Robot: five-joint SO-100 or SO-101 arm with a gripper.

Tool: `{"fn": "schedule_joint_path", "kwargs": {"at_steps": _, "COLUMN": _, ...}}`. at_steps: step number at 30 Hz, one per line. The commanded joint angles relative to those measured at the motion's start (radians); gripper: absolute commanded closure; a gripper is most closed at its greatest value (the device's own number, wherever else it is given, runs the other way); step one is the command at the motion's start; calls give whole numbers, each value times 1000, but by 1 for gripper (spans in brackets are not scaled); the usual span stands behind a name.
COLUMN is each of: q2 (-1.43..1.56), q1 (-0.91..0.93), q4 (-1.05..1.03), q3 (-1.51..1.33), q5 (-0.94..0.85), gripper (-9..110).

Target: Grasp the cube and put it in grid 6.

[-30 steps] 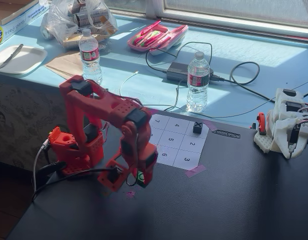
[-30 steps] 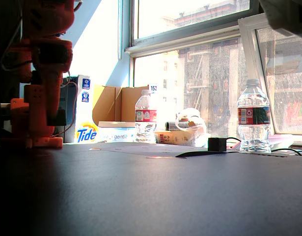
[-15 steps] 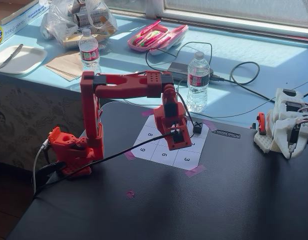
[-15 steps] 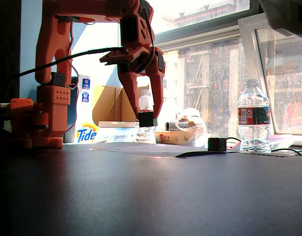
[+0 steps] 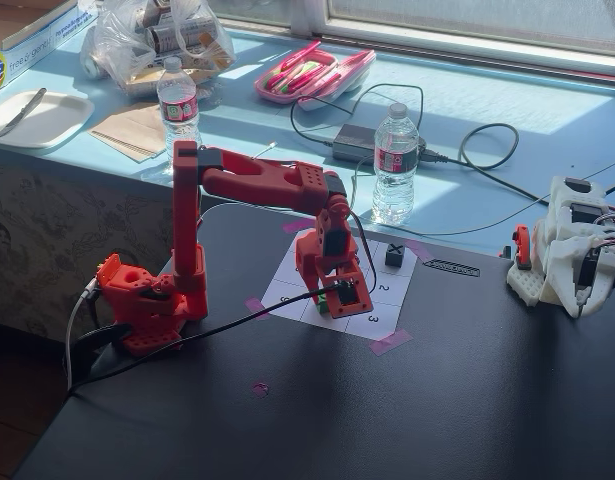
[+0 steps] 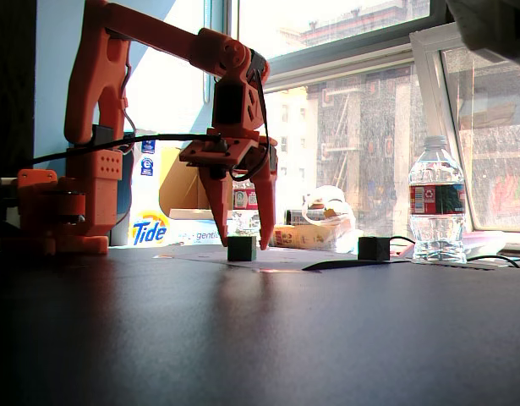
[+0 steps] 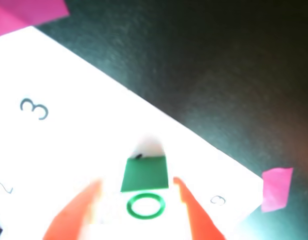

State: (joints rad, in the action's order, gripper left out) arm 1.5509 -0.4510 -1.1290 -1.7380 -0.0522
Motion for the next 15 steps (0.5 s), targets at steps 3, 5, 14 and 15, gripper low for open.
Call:
{"fn": "schedule_joint_path", "kwargs": {"at_steps": 3, "q2": 37, "q1": 12, "q4": 9, "q3": 3, "q5": -11, "gripper": 59}}
{"fn": "schedule_joint_path", "kwargs": {"at_steps": 5, "q2": 58, "q1": 20, "q4": 6, "q3": 3, "q5": -11, "gripper": 57}}
{"fn": "schedule_joint_path", "kwargs": {"at_steps": 14, "q2": 518, "q1": 276, "q4": 71, "q3": 18, "q5": -12, "gripper": 58}}
{"fn": "schedule_joint_path", "kwargs": {"at_steps": 15, "q2": 577, "q1": 342, "q4": 107, "q3": 18, "q5": -12, "gripper": 58}}
